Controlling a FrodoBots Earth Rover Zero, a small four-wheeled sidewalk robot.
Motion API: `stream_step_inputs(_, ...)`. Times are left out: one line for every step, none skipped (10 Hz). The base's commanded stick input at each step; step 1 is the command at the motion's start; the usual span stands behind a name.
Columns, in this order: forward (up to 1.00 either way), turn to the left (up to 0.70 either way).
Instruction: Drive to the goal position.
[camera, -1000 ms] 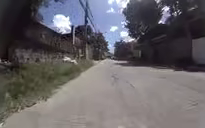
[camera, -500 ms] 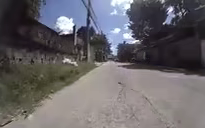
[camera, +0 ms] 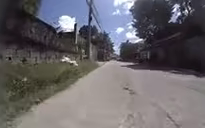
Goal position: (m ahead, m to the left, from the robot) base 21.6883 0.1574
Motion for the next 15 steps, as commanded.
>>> stream_step_inputs(1.0, 0.14)
stream_step_inputs(1.0, 0.07)
stream_step_inputs(1.0, 0.14)
stream_step_inputs(1.0, 0.11)
stream_step_inputs(1.0, 0.06)
stream_step_inputs(1.0, 0.01)
stream_step_inputs(1.0, 0.18)
stream_step_inputs(1.0, 0.14)
stream_step_inputs(1.0, 0.13)
stream_step_inputs(1.0, 0.11)
stream_step_inputs(1.0, 0.02)
stream_step_inputs(1.0, -0.09)
stream_step_inputs(1.0, -0.39)
stream_step_inputs(1.0, -0.37)
stream_step_inputs(1.0, -0.39)
